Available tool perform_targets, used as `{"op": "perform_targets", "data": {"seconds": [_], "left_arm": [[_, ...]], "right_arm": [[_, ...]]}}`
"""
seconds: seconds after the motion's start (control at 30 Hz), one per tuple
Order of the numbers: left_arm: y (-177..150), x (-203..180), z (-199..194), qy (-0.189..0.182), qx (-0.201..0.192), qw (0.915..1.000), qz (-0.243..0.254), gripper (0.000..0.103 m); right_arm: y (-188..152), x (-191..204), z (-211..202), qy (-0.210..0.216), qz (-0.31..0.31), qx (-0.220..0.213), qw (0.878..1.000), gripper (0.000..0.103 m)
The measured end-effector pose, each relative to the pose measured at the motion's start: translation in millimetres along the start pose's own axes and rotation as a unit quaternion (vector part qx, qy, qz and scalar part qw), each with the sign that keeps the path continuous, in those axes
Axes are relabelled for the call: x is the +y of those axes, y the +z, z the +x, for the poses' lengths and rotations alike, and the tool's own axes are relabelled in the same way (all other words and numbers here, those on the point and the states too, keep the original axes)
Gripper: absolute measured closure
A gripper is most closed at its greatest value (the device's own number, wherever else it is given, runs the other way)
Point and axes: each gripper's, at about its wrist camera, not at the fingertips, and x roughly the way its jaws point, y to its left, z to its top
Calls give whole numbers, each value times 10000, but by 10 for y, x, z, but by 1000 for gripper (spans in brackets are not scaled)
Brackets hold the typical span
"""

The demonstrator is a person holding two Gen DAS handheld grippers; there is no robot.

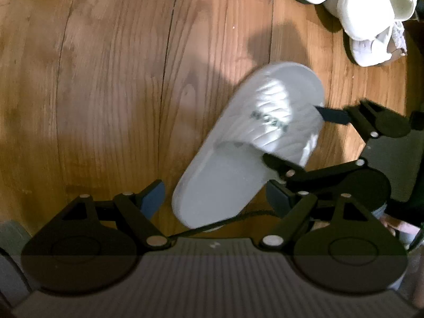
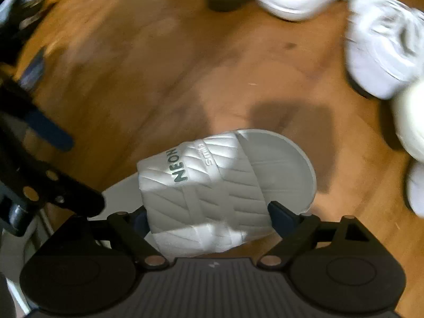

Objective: Organize scattered shoes
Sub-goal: 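Grasp the NEON slide strap with the right gripper beside the left gripper, then carry the slide with the right gripper and lower it onto the floor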

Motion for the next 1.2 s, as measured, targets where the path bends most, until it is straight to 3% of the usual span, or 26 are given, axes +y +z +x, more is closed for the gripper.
{"op": "perform_targets", "data": {"seconds": [0.07, 0.2, 0.33, 0.43, 0.47, 0.53, 0.57, 0.6, 0.63, 0.7, 0.8, 0.87, 0.93, 1.0, 1.03, 1.1, 1.17, 1.2], "left_arm": [[22, -62, -25, 22, -83, 9999, 130, 20], [25, -234, -71, -38, -178, 9986, 490, 20], [20, -493, -12, -54, -141, 9960, 886, 20], [14, -674, 70, -117, 18, 9935, 1131, 20], [12, -721, 90, -143, 66, 9929, 1180, 20], [-5, -846, 140, -206, 154, 9910, 1310, 20], [-12, -920, 163, -238, 195, 9896, 1407, 20], [-20, -995, 186, -271, 237, 9880, 1504, 20], [-27, -1055, 205, -299, 272, 9865, 1586, 20], [-43, -1140, 228, -352, 308, 9839, 1724, 20], [-45, -1306, 260, -429, 335, 9786, 1982, 20], [-33, -1390, 266, -468, 307, 9769, 2063, 20], [-28, -1448, 261, -409, 251, 9761, 2120, 20], [-23, -1492, 268, -363, 251, 9753, 2165, 20], [-25, -1518, 276, -370, 274, 9747, 2189, 20], [-29, -1552, 275, -362, 284, 9738, 2228, 20], [-24, -1579, 293, -303, 281, 9729, 2274, 20], [-25, -1588, 310, -266, 289, 9729, 2278, 20]], "right_arm": [[-71, -202, -67, 96, 899, 147, 9958, 14], [-308, -573, -223, 233, 2456, 290, 9687, 14], [-597, -845, -274, 175, 3579, 338, 9330, 14], [-879, -1072, -264, 175, 4427, 381, 8957, 14], [-1057, -1187, -263, 328, 5014, 398, 8637, 14], [-1302, -1305, -257, 664, 5745, 393, 8149, 14], [-1359, -1322, -254, 742, 5917, 373, 8018, 14], [-1523, -1354, -240, 962, 6357, 313, 7653, 15], [-1612, -1367, -229, 1072, 6580, 274, 7448, 15], [-1990, -1408, -163, 1508, 7442, 97, 6506, 15], [-2315, -1401, -162, 1612, 8059, -143, 5695, 15], [-2431, -1390, -215, 1505, 8247, -353, 5440, 15], [-2566, -1343, -253, 1524, 8485, -622, 5030, 15], [-2719, -1291, -286, 1470, 8756, -880, 4516, 15], [-2763, -1271, -295, 1362, 8840, -966, 4366, 15], [-2734, -1253, -248, 1327, 8893, -983, 4265, 13], [-2615, -1244, -167, 1348, 8869, -879, 4330, 13], [-2563, -1290, -137, 1339, 8830, -808, 4426, 13]]}}
